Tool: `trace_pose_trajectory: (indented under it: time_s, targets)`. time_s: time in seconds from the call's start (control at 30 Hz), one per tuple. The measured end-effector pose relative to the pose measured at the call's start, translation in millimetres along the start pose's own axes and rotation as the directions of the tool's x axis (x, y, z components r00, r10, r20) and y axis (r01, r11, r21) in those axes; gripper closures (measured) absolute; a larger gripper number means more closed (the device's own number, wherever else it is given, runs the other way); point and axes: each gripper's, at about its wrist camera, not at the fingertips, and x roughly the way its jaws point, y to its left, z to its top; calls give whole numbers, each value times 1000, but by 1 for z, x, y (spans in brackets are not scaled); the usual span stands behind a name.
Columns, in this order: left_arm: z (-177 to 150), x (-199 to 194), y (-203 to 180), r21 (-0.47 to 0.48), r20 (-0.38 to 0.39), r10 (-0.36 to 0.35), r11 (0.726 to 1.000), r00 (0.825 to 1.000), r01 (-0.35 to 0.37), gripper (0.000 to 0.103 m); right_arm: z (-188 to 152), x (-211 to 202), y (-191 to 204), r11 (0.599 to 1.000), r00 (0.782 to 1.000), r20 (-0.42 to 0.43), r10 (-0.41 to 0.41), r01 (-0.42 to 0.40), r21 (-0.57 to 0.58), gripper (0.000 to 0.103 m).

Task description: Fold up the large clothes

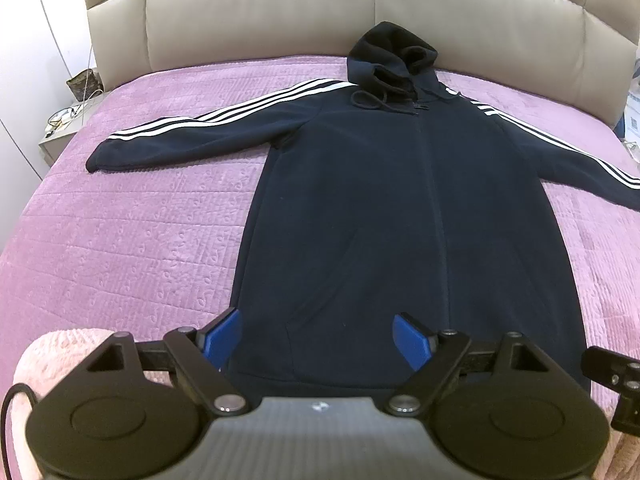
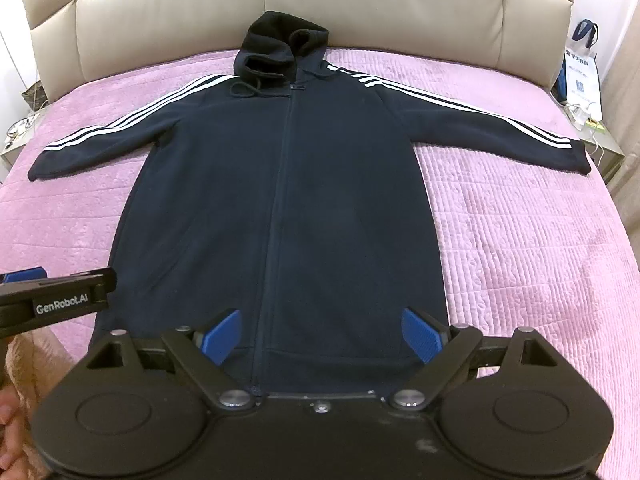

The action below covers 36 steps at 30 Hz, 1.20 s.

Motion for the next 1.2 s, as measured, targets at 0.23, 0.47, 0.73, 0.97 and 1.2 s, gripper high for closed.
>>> trace_pose_trajectory:
  time_s: [0.23, 0.47, 0.73, 0.97, 1.2]
  targets:
    - [2, 4, 3, -2, 3, -15, 1000, 1000, 15, 22, 0, 2, 1, 1000, 1000, 1, 5, -5, -1, 0]
    - [6, 10, 4, 9, 10, -23, 1000, 1000, 23, 27, 2, 5, 7, 1000, 1000, 10, -1, 1, -30, 0]
    - [12, 19, 5, -4, -12, -84, 996, 996, 84, 28, 6, 13, 5, 1000, 1000, 2, 8, -8, -21, 0]
    - [59, 8, 36, -51, 52, -150, 987, 987, 152, 39, 24, 16, 8, 1000, 1000, 18, 9, -8, -27, 1]
    - [152, -13, 121, -135, 200, -140, 976, 970, 169, 26, 80, 1, 35, 997, 989, 129, 70, -66, -41, 1]
